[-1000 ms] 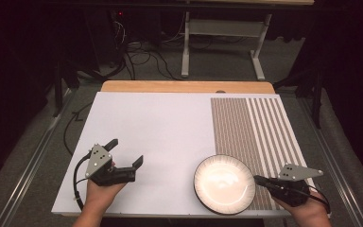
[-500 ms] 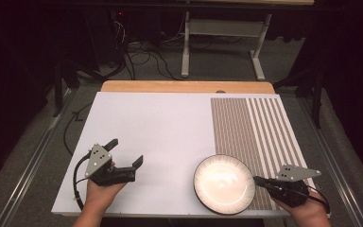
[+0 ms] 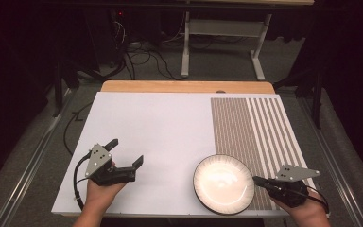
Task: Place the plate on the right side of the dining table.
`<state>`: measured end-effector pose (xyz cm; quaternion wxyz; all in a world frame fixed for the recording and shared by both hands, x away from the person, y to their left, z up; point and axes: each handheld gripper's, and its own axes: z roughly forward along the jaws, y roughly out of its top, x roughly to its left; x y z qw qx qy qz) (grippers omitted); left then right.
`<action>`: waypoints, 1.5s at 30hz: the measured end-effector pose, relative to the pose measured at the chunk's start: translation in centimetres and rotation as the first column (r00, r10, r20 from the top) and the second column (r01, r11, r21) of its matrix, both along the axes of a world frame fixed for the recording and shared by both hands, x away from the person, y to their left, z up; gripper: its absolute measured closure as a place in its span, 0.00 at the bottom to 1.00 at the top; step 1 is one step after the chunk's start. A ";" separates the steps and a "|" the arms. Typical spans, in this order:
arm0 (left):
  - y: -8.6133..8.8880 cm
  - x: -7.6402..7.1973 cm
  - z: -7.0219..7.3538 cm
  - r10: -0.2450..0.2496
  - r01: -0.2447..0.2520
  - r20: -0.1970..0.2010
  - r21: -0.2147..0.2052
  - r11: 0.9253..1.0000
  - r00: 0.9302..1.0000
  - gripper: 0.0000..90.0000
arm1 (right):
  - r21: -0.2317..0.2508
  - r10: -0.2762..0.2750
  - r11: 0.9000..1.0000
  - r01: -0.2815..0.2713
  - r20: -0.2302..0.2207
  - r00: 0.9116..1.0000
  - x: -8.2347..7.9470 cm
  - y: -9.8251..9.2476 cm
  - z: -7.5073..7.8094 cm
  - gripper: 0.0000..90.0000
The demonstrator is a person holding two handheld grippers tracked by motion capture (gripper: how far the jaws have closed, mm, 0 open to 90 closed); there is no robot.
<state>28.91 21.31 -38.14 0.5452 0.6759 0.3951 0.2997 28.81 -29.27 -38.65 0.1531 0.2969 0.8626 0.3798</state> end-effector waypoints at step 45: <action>-0.1 0.0 0.1 -0.015 0.015 -0.004 -0.013 1.000 1.000 0.00 | 0.025 0.063 0.998 -0.062 -0.051 0.997 0.2 1.7 -0.7 1.00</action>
